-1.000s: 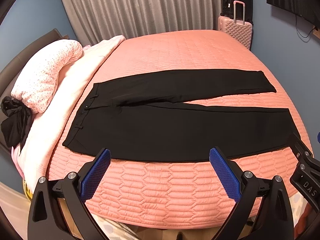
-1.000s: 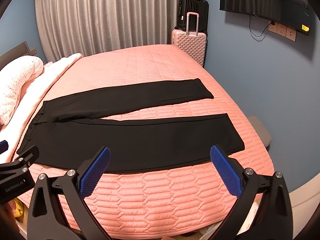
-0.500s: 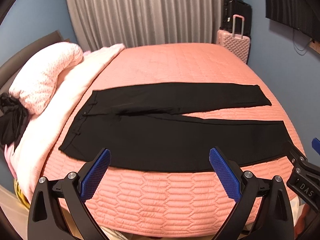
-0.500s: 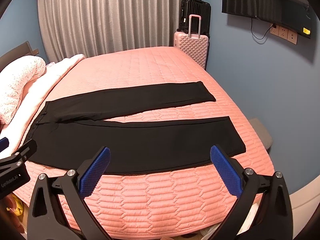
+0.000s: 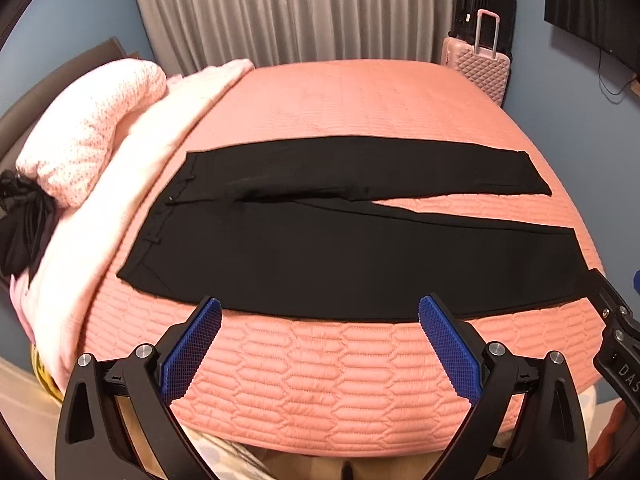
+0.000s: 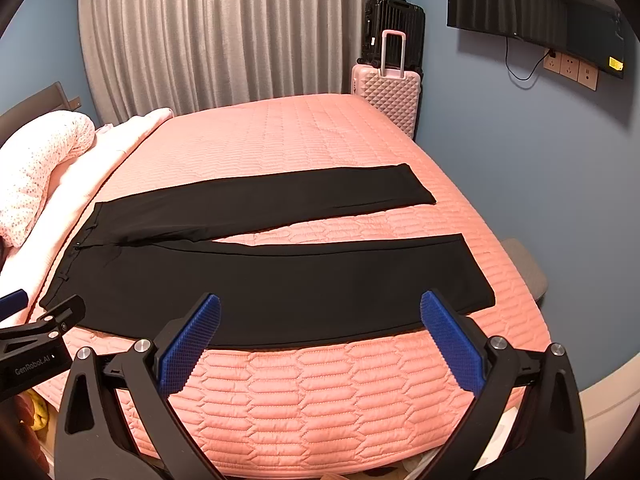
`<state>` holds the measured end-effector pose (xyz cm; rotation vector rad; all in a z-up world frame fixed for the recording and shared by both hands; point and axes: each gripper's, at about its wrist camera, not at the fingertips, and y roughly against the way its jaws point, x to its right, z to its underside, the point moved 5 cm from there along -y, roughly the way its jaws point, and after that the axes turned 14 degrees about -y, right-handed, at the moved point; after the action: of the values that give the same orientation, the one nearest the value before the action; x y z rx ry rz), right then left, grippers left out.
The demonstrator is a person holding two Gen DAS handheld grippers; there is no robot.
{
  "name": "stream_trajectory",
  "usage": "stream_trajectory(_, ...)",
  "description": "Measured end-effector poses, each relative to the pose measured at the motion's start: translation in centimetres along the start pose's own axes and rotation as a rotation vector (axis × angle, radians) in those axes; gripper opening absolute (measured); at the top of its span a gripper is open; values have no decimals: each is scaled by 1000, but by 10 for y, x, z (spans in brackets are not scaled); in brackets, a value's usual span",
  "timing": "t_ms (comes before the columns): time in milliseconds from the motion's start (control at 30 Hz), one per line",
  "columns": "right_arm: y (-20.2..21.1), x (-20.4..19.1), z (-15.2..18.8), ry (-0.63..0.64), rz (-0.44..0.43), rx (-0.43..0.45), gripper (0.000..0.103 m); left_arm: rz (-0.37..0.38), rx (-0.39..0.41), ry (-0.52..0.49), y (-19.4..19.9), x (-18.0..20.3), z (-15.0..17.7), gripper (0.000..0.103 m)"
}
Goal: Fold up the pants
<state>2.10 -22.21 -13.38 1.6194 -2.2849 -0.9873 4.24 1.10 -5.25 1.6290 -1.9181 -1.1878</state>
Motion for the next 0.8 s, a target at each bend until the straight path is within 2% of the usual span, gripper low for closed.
stream_trajectory(333, 0, -3, 1, 11, -19, -9, 98, -16, 44, -36, 7, 4, -4, 97)
stream_trajectory(567, 0, -5, 2, 14, -21, -7, 98, -44, 87, -7, 12, 0, -6, 97)
stream_trajectory(800, -1, -4, 2, 13, -24, -9, 98, -36, 31, 22, 7, -7, -6, 97)
